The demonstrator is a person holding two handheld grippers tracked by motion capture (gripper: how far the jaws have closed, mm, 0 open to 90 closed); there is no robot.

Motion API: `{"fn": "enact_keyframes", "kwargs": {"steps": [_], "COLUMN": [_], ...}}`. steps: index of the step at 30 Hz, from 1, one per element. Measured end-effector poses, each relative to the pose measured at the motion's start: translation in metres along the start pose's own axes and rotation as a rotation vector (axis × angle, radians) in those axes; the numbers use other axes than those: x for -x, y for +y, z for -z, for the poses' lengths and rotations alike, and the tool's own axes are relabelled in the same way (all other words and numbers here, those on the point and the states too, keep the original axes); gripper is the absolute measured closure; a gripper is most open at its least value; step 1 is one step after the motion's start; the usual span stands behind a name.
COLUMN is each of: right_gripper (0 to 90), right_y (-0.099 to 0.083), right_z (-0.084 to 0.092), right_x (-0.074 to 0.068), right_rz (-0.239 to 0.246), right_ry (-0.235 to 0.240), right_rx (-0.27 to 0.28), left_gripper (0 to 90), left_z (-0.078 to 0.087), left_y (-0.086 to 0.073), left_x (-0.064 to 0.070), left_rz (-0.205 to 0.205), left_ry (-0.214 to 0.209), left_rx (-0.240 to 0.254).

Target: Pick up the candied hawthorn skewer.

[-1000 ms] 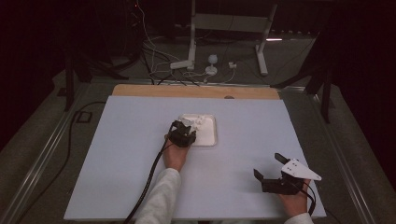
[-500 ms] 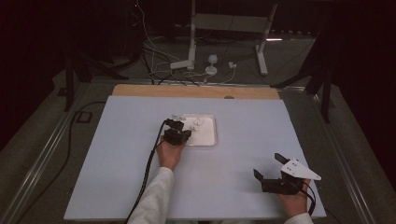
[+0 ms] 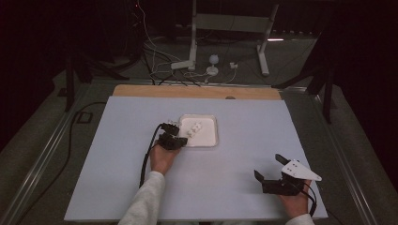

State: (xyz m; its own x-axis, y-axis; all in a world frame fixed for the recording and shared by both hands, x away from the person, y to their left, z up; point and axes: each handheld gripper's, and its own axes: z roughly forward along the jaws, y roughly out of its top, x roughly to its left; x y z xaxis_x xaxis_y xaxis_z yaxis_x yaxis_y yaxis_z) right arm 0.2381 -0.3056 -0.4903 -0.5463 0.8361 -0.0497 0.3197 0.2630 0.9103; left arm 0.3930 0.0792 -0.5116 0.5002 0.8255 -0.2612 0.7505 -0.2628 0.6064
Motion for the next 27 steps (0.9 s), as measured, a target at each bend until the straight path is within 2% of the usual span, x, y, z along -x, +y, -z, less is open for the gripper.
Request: {"fn": "enact_keyframes", "kwargs": {"steps": [6, 13, 17, 27], "right_gripper": [0.2, 0.2, 0.2, 0.2], "right_y": [0.000, 0.000, 0.000, 0.002], "right_z": [0.001, 0.001, 0.001, 0.000], "right_x": [0.001, 0.001, 0.001, -0.001], "right_rz": [-0.001, 0.000, -0.002, -0.016], "right_ry": [-0.003, -0.003, -0.003, 0.013], "right_rx": [0.002, 0.004, 0.005, 0.009], "left_gripper": [90.0, 90.0, 90.0, 90.0], "left_z": [0.006, 0.022, 0.030, 0.052], "left_y": [-0.001, -0.002, -0.007, -0.018], "left_x": [-0.002, -0.003, -0.003, -0.002], "left_rz": [0.014, 0.002, -0.006, -0.014], "left_ry": [-0.025, -0.048, -0.070, -0.091], "left_rx": [0.029, 0.085, 0.124, 0.186]}}
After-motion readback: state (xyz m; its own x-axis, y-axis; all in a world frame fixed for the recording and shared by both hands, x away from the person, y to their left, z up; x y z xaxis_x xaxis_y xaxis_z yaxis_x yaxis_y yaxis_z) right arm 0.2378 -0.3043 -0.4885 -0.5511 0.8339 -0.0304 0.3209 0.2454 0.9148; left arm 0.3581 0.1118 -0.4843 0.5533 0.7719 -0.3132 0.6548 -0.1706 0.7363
